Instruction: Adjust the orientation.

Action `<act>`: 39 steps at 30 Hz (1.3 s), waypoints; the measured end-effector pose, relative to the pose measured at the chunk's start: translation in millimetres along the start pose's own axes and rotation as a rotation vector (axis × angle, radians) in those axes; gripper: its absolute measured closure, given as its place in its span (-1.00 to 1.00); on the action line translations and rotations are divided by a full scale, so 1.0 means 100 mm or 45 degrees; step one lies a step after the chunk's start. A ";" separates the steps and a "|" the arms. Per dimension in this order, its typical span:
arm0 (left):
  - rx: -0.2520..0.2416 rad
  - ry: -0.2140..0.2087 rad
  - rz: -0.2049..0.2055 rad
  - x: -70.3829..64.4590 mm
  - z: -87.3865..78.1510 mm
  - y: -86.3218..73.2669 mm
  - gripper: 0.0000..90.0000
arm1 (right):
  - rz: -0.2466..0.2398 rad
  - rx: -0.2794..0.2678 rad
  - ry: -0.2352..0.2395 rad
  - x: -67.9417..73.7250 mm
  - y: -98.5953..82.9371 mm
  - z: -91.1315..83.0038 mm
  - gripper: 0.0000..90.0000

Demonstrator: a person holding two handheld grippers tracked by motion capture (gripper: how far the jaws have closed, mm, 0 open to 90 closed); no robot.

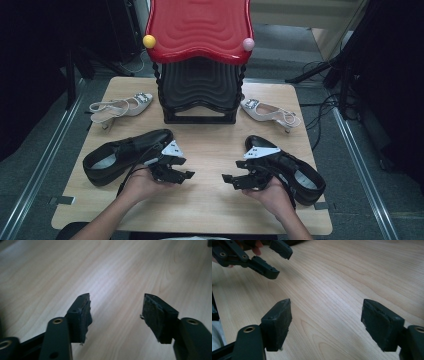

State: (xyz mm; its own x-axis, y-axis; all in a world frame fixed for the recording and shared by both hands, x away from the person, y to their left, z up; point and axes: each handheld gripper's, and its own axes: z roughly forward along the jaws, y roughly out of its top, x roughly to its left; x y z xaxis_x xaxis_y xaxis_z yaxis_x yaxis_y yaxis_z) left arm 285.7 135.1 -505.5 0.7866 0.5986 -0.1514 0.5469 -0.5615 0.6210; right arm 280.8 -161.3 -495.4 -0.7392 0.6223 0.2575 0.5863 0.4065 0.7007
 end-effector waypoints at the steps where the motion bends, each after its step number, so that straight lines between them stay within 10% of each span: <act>1: 0.025 -0.015 -0.020 0.00 0.00 0.00 -0.06 | -0.009 0.005 0.009 0.01 0.00 0.01 -0.33; 16: -0.009 -0.106 -0.054 0.03 -0.15 0.02 -0.09 | -0.042 0.045 0.013 0.08 -0.01 0.06 0.10; 28: 0.008 -0.154 -0.083 0.06 -0.31 0.00 -0.06 | -0.028 0.072 0.081 0.09 0.06 0.04 -0.02; 39: 0.030 -0.145 -0.087 0.06 -0.56 -0.12 0.06 | -0.134 0.082 0.065 0.11 0.11 0.08 -0.05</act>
State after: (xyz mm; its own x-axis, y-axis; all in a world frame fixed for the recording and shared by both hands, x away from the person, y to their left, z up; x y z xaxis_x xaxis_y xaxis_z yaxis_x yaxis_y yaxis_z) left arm 268.0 177.3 -471.1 0.7743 0.5677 -0.2797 0.6055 -0.5359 0.5884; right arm 281.7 -144.7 -489.7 -0.8126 0.5400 0.2193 0.5236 0.5110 0.6817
